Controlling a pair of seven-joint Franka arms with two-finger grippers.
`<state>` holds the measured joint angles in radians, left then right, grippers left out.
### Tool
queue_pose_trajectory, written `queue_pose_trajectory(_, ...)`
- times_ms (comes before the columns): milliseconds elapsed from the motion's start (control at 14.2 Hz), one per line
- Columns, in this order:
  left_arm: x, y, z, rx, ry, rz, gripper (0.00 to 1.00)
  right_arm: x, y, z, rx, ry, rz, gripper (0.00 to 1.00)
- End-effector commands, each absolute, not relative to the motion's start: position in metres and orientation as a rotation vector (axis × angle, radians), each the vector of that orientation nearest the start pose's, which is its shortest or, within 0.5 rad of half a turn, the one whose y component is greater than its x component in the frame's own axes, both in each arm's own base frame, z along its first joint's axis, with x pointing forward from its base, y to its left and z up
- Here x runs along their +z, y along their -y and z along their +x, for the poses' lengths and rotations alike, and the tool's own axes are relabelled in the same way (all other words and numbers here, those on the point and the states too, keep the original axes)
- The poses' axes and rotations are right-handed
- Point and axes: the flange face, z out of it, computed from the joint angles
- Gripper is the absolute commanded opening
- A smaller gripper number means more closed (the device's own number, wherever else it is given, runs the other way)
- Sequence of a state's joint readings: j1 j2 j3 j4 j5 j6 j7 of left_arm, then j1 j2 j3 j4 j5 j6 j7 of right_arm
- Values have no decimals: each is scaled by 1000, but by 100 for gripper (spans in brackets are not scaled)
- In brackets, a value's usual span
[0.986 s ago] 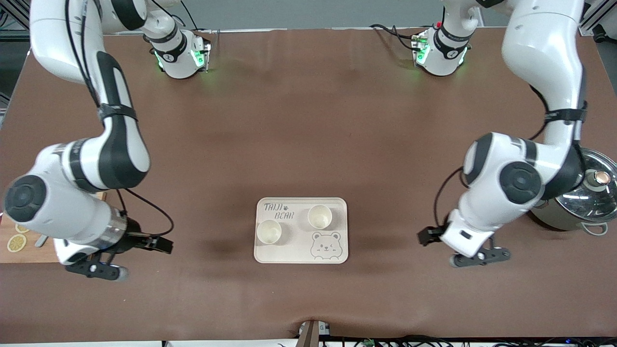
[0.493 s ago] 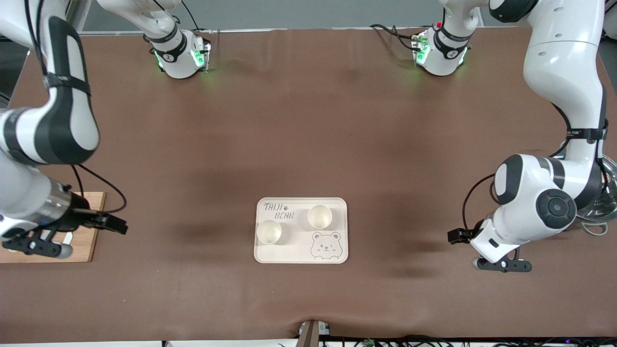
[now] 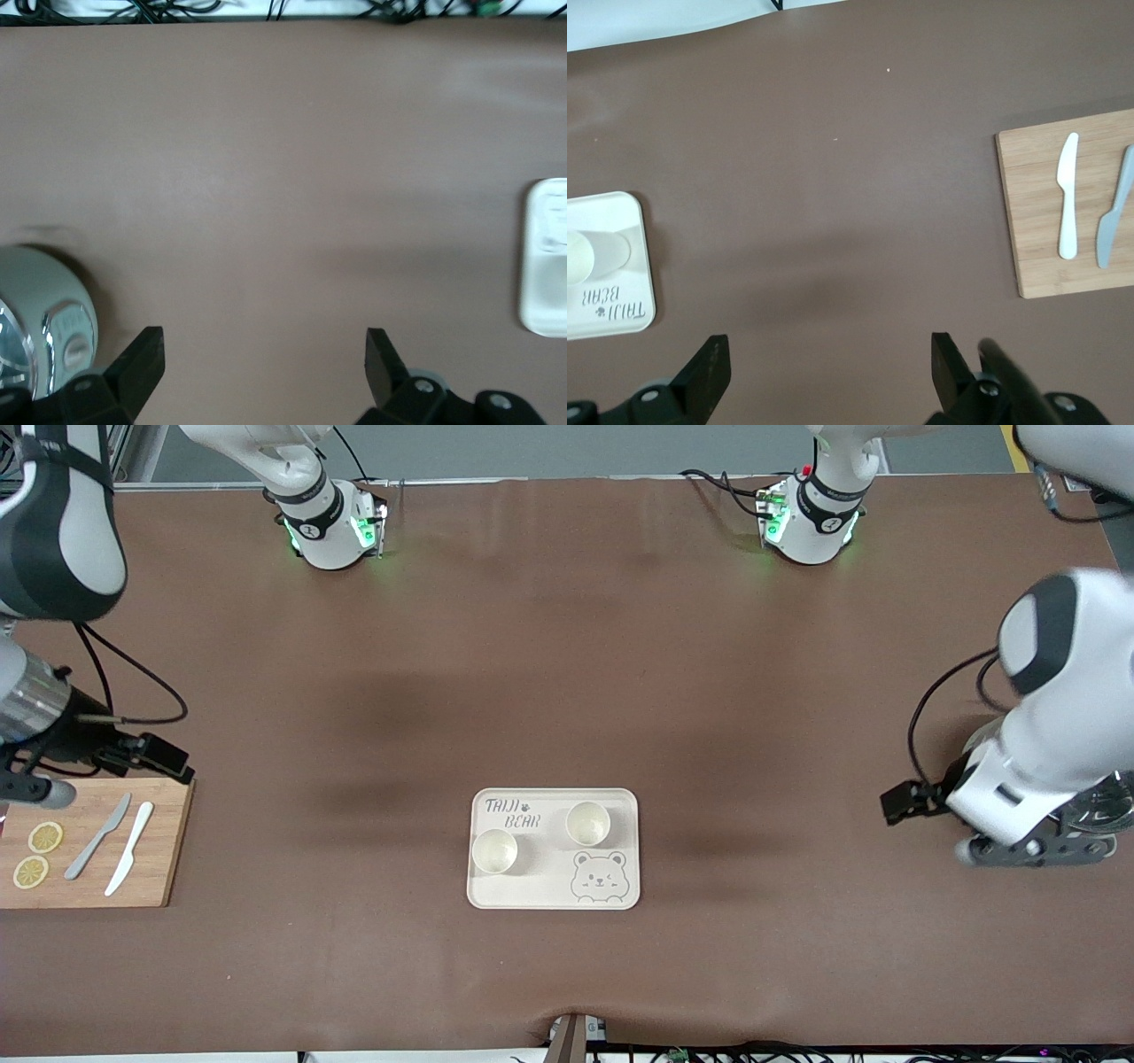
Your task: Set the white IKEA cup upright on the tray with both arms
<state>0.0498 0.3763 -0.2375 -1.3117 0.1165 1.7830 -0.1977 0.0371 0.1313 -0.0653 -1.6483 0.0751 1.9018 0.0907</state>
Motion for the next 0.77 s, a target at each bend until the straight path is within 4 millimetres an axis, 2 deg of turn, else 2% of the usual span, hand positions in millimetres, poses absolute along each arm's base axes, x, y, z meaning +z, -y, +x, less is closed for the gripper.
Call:
queue_pose_trajectory(0,574,97,646,-149,37,-3130,100,563,16,587,-185,-181,-3070,100)
queue_pose_trajectory(70,589,103,635,-143,16,-3120,100,568,17,584,-174,-183,-3074,100)
queue_pose_trajectory(282,622,90,602,-62,-92,-3088,100,591,23,576,-122,-194,-3076,100)
queue_pose_trajectory(493,638,62,574,-30,-260,-3108,100,622,21,573,-106,-186,-3084,100)
queue_pose_trajectory(634,645,59,558,-39,-281,-3112,100,644,17,568,-102,-159,-3101,100)
queue_pose_trajectory(704,648,62,557,-44,-274,-3116,100,653,16,567,-87,-151,-3131,100)
